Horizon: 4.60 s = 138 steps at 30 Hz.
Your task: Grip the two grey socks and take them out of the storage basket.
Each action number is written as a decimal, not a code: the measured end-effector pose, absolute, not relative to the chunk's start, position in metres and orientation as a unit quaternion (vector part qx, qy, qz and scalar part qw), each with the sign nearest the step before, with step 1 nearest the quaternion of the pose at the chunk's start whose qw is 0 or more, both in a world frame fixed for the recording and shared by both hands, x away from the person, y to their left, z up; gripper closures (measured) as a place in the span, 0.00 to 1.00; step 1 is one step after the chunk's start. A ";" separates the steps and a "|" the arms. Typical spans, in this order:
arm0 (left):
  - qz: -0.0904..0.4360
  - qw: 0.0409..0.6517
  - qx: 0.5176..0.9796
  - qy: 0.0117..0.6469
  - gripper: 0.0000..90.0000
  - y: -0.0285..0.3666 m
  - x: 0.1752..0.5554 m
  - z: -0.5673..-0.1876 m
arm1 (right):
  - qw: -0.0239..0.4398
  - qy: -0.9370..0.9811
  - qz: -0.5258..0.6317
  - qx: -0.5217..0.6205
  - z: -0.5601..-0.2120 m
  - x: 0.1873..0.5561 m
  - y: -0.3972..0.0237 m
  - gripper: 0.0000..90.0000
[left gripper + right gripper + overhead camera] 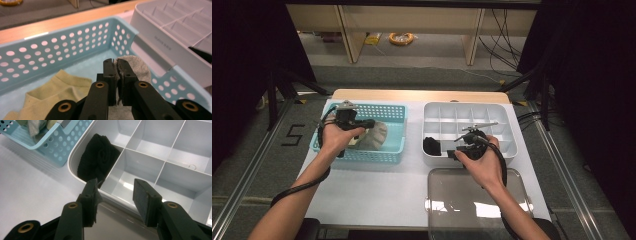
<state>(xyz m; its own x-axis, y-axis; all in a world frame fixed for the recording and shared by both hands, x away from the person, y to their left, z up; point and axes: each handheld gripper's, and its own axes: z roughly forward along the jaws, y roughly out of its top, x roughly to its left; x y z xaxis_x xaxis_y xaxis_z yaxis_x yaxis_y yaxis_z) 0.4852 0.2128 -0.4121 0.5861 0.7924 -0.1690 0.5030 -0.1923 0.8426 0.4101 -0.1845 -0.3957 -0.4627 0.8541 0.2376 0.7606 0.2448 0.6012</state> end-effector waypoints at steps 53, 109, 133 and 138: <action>0.216 0.640 0.654 0.341 0.96 0.245 0.373 -0.360 | 0.068 0.787 0.337 0.512 -0.389 0.403 -0.182 0.62; 0.074 0.462 0.843 0.266 0.66 0.150 0.370 -0.438 | -0.008 0.847 0.290 0.446 -0.422 0.383 -0.123 0.76; -0.028 0.408 0.859 0.308 0.64 0.199 0.378 -0.471 | -0.051 0.882 0.254 0.393 -0.463 0.402 -0.077 0.83; -0.034 0.396 0.866 0.305 0.70 0.196 0.379 -0.474 | -0.066 0.886 0.257 0.380 -0.467 0.399 -0.074 0.97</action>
